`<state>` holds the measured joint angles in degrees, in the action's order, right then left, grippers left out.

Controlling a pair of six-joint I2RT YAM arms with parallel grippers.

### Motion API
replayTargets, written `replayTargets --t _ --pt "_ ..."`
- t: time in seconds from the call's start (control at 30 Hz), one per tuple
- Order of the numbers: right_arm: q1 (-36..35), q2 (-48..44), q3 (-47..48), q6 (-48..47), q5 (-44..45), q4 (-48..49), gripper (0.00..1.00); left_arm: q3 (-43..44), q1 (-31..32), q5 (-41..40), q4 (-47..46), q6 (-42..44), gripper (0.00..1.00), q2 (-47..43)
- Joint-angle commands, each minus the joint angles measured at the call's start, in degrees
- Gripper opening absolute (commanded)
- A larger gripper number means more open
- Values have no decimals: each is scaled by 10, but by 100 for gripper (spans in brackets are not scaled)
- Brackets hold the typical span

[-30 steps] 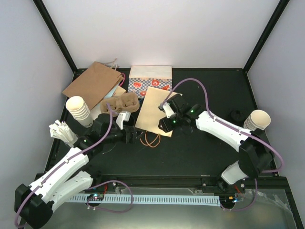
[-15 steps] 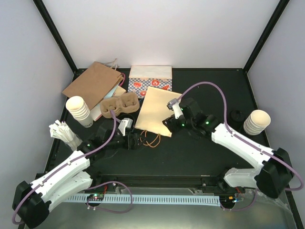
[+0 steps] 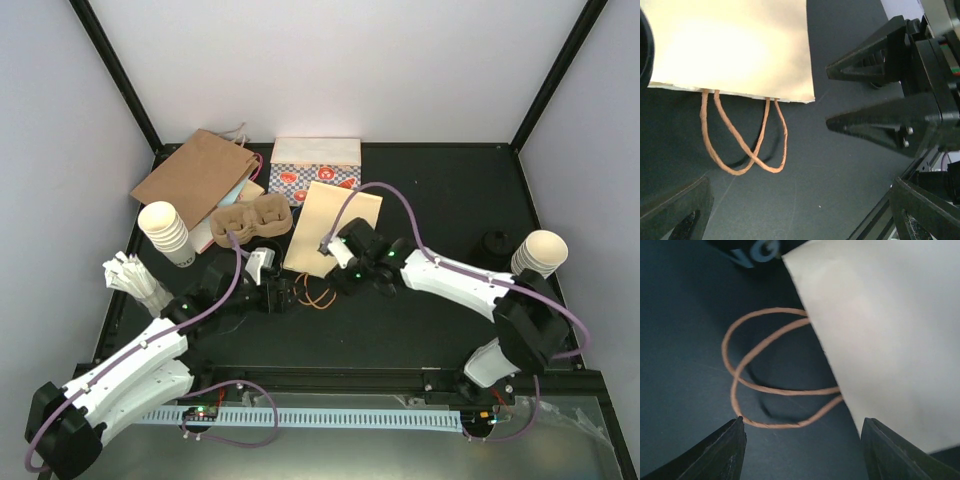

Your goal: Pack the takeout coffee

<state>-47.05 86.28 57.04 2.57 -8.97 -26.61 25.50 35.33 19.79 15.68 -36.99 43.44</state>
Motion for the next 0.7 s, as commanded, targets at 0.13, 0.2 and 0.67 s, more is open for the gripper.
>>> replayTargets --t 0.13,0.2,0.67 --pt "-52 64 61 -59 24 5 64 -8 1 -51 28 -21 99 -17" --pt "-59 78 69 -69 28 4 64 -6 1 -77 51 -26 99 -21" --pt "-89 152 99 -102 39 -17 58 -23 -1 -150 86 -46 95 -71"
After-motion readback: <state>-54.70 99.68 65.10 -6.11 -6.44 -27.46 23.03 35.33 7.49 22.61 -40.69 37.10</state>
